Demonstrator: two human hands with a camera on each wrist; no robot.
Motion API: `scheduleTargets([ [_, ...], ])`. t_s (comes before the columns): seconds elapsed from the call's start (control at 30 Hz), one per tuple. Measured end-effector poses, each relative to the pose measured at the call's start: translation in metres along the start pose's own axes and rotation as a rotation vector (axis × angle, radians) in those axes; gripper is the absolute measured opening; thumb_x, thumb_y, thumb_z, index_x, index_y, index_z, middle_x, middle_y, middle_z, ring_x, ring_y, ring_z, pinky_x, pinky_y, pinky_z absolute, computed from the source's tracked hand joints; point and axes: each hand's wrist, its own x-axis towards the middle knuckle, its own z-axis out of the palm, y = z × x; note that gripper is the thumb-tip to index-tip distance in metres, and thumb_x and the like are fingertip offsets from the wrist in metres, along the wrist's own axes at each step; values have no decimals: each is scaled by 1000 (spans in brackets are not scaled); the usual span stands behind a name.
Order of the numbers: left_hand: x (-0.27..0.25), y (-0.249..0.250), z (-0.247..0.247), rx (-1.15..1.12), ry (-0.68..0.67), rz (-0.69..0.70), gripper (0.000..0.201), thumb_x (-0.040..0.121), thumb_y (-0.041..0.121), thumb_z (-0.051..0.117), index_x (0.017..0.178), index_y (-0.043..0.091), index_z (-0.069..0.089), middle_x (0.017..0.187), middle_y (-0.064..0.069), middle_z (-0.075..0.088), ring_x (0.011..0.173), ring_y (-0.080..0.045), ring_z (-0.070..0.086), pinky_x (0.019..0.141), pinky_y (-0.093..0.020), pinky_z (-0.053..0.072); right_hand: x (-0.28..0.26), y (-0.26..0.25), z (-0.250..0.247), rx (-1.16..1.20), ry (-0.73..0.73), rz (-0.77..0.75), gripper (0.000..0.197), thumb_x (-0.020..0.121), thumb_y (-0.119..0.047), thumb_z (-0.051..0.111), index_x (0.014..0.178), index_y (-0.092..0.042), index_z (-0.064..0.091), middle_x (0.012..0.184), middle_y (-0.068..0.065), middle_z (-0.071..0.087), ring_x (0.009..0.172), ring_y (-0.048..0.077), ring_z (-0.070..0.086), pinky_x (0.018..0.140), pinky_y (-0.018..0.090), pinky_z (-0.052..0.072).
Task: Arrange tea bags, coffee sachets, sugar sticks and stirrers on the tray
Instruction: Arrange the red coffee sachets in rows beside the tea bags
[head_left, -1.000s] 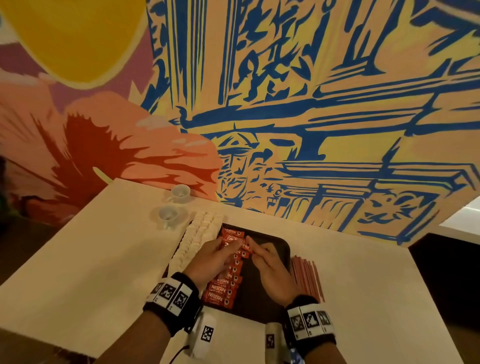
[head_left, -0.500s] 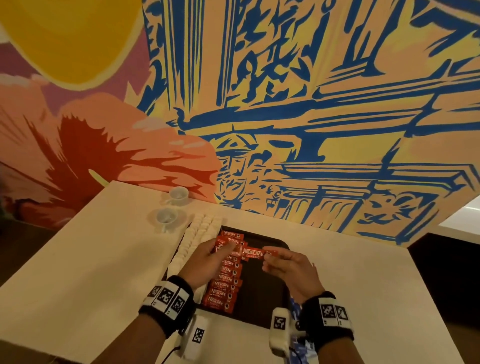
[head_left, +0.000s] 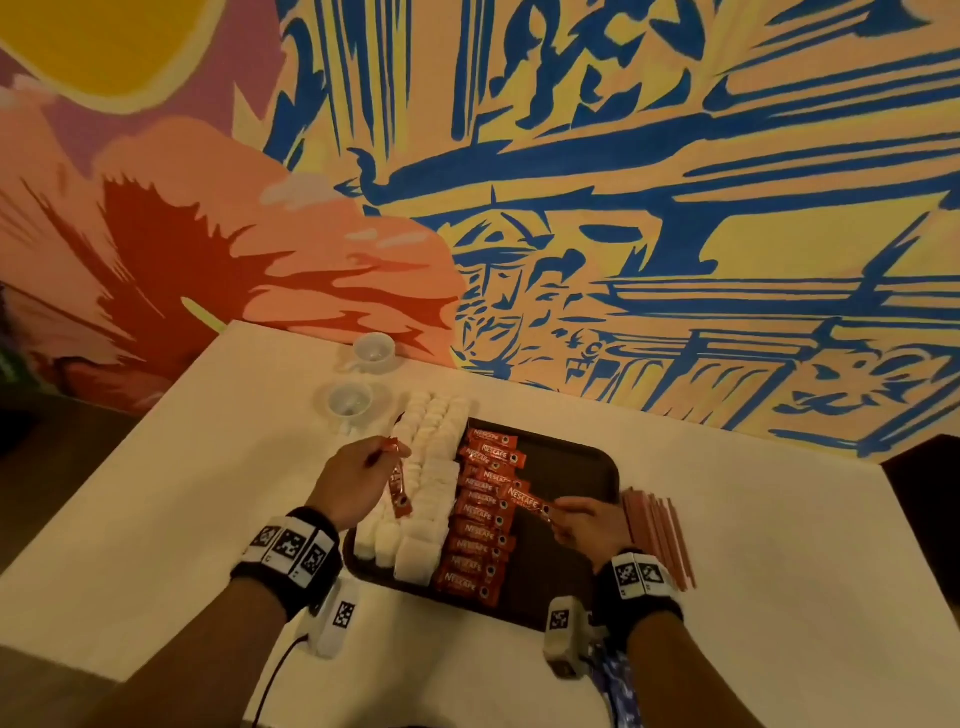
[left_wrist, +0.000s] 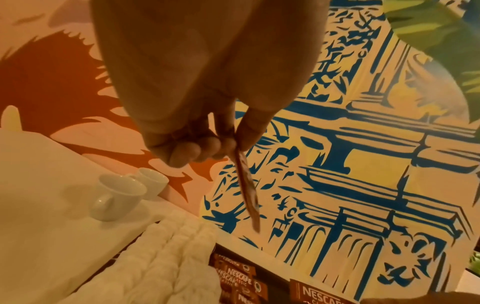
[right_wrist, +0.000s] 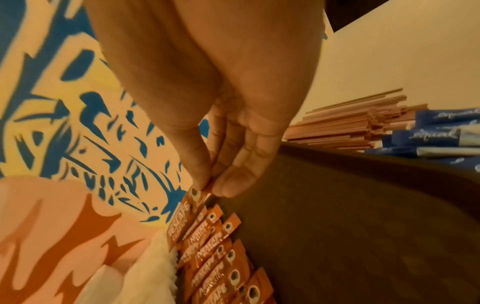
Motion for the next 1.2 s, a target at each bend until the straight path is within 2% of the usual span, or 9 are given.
scheduleTargets([
  [0.17,20,-13,3,-17,-62,-93,10,92,18,63,94,26,69,74,5,73,72,-11,65,68,-31,45,28,10,17,-152,10,54,17,83,-6,79,82,-23,77,88,7,77,85,24,74,85,43,62],
  [0.33,39,-18,13,-49,-189,-186,14,90,13,68,99,14,58,82,2,77,78,-13,69,66,-27,46,43,8,37,-205,-7,87,21,86,-3,74,81,-24,76,91,5,76,89,23,73,88,42,61],
  [0.43,52,-22,20,-15,-244,-161,13,90,15,71,97,17,61,82,4,77,75,-12,68,65,-29,45,48,9,48,-224,-35,113,17,89,-4,72,89,-21,77,94,4,74,91,22,72,89,40,61],
  [0.53,67,-24,30,80,-235,-104,6,90,19,72,93,22,67,82,8,74,66,-3,62,62,-23,43,52,13,55,-241,-35,135,19,89,-6,73,85,-24,76,93,4,74,90,22,72,86,42,62],
  [0.63,81,-26,43,128,-188,-50,4,88,22,75,89,23,71,91,7,70,76,-10,62,75,-31,52,54,17,60,-227,-35,164,21,89,-7,73,83,-27,71,97,5,72,92,22,70,88,43,61],
  [0.8,98,-23,78,285,-206,3,6,88,22,74,95,21,75,99,4,68,87,-10,59,78,-22,42,54,19,59,-174,-55,190,24,93,-9,69,115,-17,68,109,6,69,99,24,68,94,45,58],
  [0.97,107,-17,115,489,-273,92,12,92,22,65,95,30,74,109,7,71,105,-15,63,92,-28,50,56,22,55,-198,-78,184,32,98,-14,62,130,-16,63,110,3,66,97,19,66,95,40,57],
  [1.07,111,-11,130,648,-309,159,16,95,25,59,97,35,72,111,8,68,112,-18,55,101,-37,44,55,21,53,-178,-106,188,26,101,-8,57,125,-11,63,99,1,63,88,15,63,86,31,57],
  [1.2,116,-10,144,765,-303,203,21,95,23,55,94,29,74,106,7,68,111,-19,53,99,-38,44,54,21,51,-145,-122,194,19,102,-3,53,116,-13,61,98,3,64,80,12,60,73,23,52],
])
